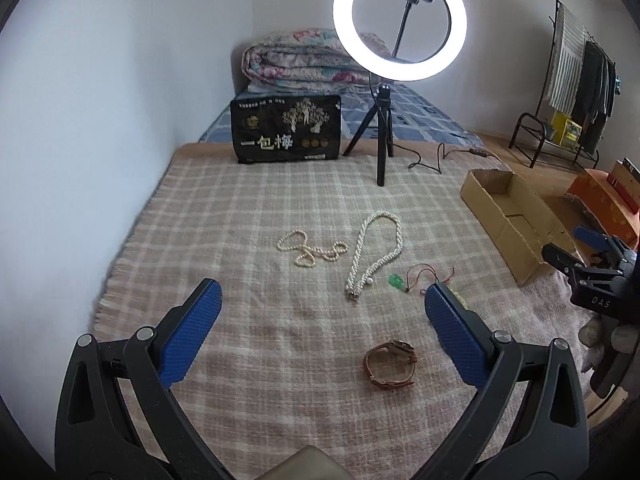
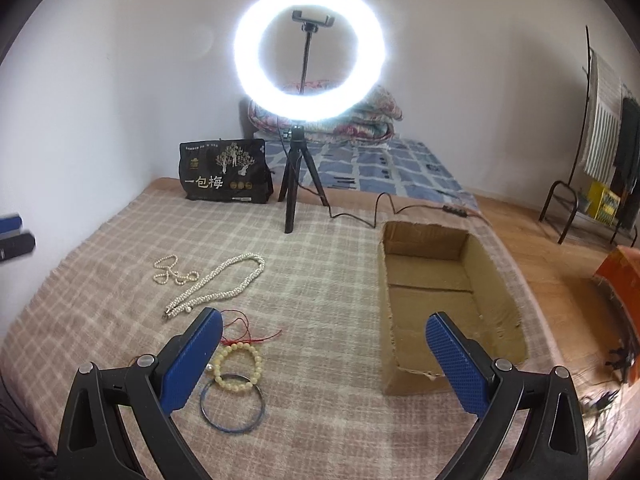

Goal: Organize jewelry
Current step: 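Grasp the cream bead bracelet with the right tool while the left tool grasps the brown watch strap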

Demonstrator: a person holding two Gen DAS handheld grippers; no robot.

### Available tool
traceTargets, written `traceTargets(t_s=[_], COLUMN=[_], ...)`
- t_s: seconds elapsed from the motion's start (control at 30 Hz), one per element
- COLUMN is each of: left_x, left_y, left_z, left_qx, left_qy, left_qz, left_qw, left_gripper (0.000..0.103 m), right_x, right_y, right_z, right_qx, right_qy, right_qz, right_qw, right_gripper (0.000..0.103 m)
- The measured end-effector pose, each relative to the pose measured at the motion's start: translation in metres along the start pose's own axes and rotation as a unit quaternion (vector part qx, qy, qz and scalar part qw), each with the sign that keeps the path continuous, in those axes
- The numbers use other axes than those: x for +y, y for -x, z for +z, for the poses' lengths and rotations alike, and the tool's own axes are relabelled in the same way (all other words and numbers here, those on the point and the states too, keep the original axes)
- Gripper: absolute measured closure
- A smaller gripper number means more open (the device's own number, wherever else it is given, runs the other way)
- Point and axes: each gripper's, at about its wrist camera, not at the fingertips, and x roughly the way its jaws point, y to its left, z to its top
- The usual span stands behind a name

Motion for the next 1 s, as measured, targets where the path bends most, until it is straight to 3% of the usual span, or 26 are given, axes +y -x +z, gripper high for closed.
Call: traceTargets(t_s=[0.13,0.3,0.67,0.83,1.0], left_x=[-0.005,-0.013,-0.023,-0.023,-0.024], left_y=[-0.02,-0.028,-0.074,-0.094,-0.107], left_z=[-0.011,-0.017,-0.044,-0.056,-0.059], left_qx=[0.033,0.039,0.142,0.187,0.218], left_qy=[-0.001,-0.018,-0.017,0.001,0.02], left_qz=[0.006,0.009,-0.019,-0.032,-0.043], left_qw=[0.9994,0.999,0.9895,0.9819,0.9748], left_gripper=[0.003,0.003,0.004,0.029,0.036], right_x=[0.002,0.008,0.027,0.026,0.03], right_y=[-0.023,-0.051,-0.1,-0.112,-0.12], right_z=[-0.004,-0.01,-0.031,-0.038,-0.041], right_qx=[0.024,0.066,0.169,0.193,0.209], right_qy=[0.007,0.002,0.016,0.002,0.007], right_qz=[0.007,0.03,0.065,0.077,0.088], right_qw=[1.0,0.997,0.983,0.978,0.974], right_gripper=[0.006,0.01,0.029,0.038,0.046])
